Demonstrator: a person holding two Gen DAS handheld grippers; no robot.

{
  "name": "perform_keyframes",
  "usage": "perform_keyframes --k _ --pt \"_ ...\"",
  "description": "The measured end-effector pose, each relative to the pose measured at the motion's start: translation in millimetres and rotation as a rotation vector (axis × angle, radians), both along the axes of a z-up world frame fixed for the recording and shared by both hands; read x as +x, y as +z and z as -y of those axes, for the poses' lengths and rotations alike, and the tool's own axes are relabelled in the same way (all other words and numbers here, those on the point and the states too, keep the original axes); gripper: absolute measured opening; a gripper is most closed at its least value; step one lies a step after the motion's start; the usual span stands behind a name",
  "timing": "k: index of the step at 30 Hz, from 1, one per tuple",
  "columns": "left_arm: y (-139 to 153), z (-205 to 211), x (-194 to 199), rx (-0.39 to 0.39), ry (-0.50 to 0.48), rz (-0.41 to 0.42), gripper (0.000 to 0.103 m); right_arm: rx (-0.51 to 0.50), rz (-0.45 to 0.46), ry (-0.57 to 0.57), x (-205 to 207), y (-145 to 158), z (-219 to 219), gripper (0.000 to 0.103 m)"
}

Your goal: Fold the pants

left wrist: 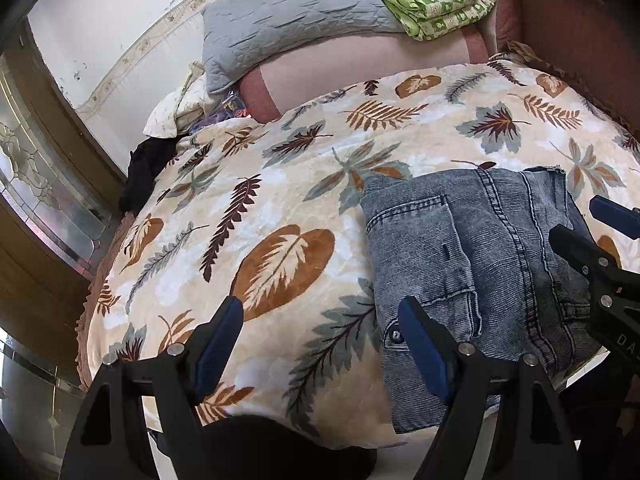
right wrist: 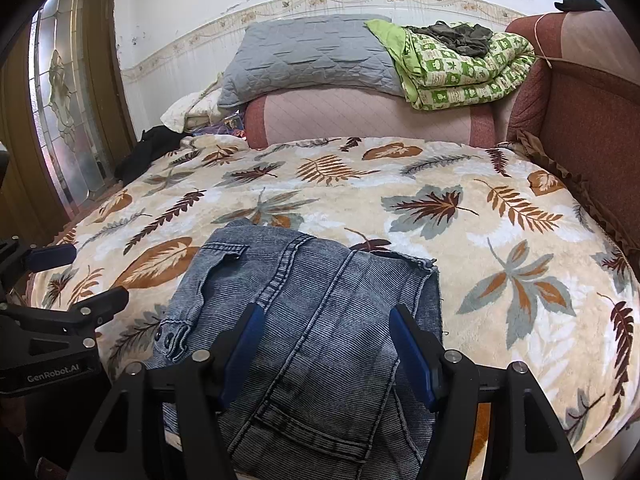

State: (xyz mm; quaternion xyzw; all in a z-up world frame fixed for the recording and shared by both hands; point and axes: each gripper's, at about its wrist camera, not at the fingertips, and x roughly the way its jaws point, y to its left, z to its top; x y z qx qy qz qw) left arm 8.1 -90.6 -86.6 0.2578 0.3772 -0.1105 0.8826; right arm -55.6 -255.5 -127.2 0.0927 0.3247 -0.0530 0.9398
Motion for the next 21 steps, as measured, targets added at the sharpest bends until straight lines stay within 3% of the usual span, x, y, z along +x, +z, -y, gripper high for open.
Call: perform_keyframes --k 21 --pt "-2.3 1.2 -0.9 0.001 0.000 -0.004 0.080 0.001 -0.001 0.000 0.2 -0.5 0.5 0.069"
